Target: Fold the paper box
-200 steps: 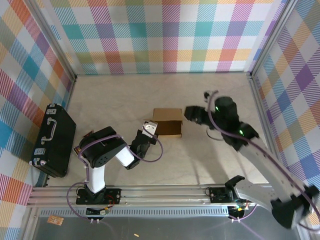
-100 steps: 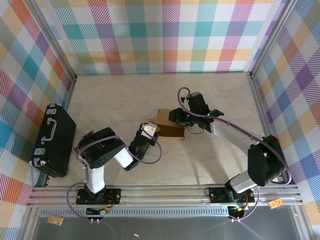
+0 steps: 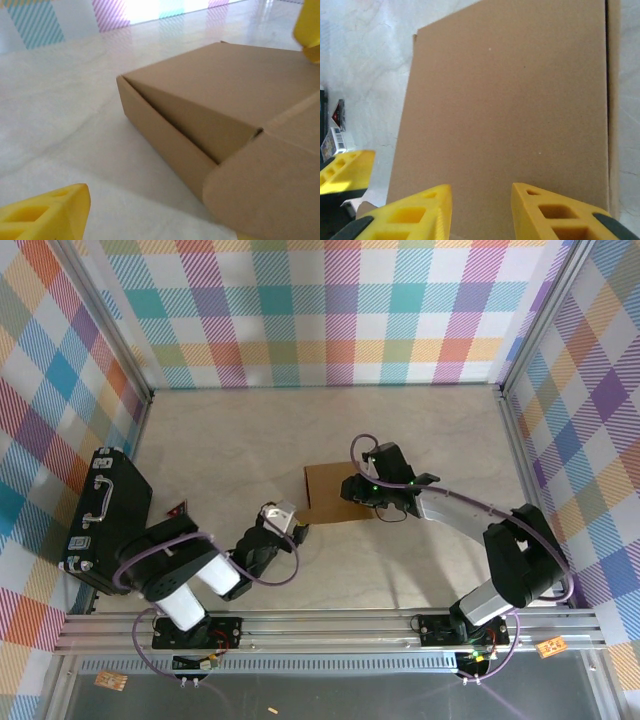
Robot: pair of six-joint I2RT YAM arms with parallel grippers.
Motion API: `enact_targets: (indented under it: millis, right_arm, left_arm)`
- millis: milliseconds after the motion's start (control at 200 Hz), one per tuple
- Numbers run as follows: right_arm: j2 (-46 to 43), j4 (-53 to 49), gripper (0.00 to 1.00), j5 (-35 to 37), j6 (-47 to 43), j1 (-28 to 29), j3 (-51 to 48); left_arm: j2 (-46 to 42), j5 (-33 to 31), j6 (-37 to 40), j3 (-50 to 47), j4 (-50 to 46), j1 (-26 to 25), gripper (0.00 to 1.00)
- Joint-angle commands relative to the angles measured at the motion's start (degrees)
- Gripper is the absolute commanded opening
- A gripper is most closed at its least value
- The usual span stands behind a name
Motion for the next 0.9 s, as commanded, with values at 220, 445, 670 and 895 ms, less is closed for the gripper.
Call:
enact_targets:
  millis: [220,445,670,895]
  right_arm:
    - [3.35,0.1,0.38,-1.21,-1.56,0.01,0.97]
    - [1.9,-4.27,0.44,-3.63,-3.4,-0.01,5.89]
    - [-0.08,-15.46,0.53,0.07,-10.5,-5.46,10.4]
    - [9.13,-13.27,0.49,-9.3,-12.04,-12.63,9.94]
  left_arm:
    - [-42.56,6.43,-17.53,11.52,-65.18,1.21,0.8]
    - [-39.46,9.71,-32.69,31.03,-87.37,12.58,0.83]
    - [-15.83,22.38,-28.38,41.5,-82.35,15.96,0.84]
    - [-0.7,30.42,-28.28,45.7,-77.75,18.83,0.8]
